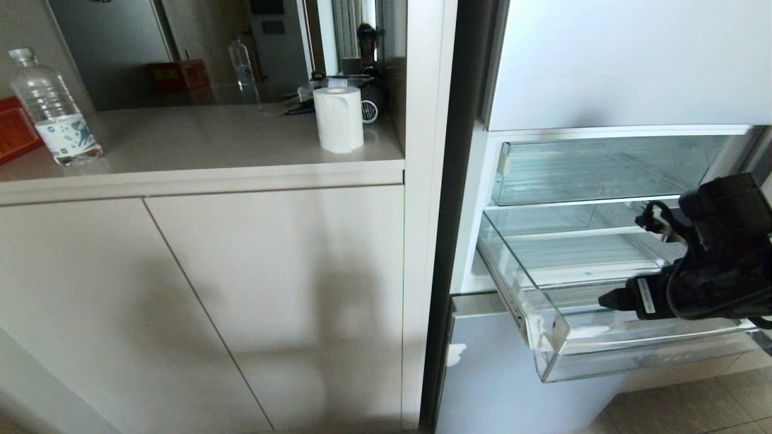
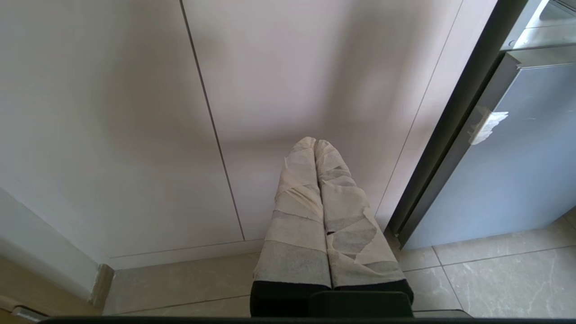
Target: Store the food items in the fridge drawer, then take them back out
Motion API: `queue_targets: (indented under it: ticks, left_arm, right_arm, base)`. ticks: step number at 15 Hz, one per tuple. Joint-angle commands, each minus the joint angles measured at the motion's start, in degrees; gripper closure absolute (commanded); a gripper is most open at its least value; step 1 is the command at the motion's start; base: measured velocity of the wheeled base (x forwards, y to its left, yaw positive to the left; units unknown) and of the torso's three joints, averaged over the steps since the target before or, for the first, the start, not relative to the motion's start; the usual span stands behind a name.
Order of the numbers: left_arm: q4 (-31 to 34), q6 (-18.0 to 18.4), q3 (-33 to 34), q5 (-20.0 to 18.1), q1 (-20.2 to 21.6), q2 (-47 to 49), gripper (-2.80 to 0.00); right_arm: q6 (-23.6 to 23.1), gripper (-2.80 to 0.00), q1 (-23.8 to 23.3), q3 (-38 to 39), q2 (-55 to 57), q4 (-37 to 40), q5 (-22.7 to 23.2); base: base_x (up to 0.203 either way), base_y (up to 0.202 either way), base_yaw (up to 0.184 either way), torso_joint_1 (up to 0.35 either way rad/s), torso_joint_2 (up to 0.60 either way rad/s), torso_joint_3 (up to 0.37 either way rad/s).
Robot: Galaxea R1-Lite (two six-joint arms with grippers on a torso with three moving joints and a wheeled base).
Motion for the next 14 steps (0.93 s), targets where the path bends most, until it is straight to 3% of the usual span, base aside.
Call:
queue_targets:
  ticks: [1,6,7,8,14]
  left_arm:
    - [0.1,0.0,0.0,0.0,0.0,-0.1,0.00]
    - [0.1,0.0,0.0,0.0,0.0,-0.1,0.00]
    - [0.1,0.0,0.0,0.0,0.0,-0.1,0.00]
    - [0.1,0.0,0.0,0.0,0.0,-0.1,0.00]
    - [0.1,0.0,0.0,0.0,0.0,-0.1,0.00]
  right_arm:
    - [0.3,-2.80,0.1,0.7,-1.8,0.5,0.2]
    - [1.3,-2.80,0.3,0.9,-4.6,-12.1,1.8]
    - [1.4,-1.22,0.3,2.3,-7.1,-12.7,1.8]
    - [1.8,0.00,0.3,3.8,-10.1,-13.0,1.8]
    - [2.8,0.00,0.3,19.6,-39.8,-13.3,1.7]
  base:
    - [0.000,0.000,0.000,0.000,0.00,0.000]
    - [0.000,0.000,0.000,0.000,0.00,0.000]
    - [0.000,0.000,0.000,0.000,0.00,0.000]
    - [0.000,0.000,0.000,0.000,0.00,0.000]
    - [0.000,0.000,0.000,0.000,0.00,0.000]
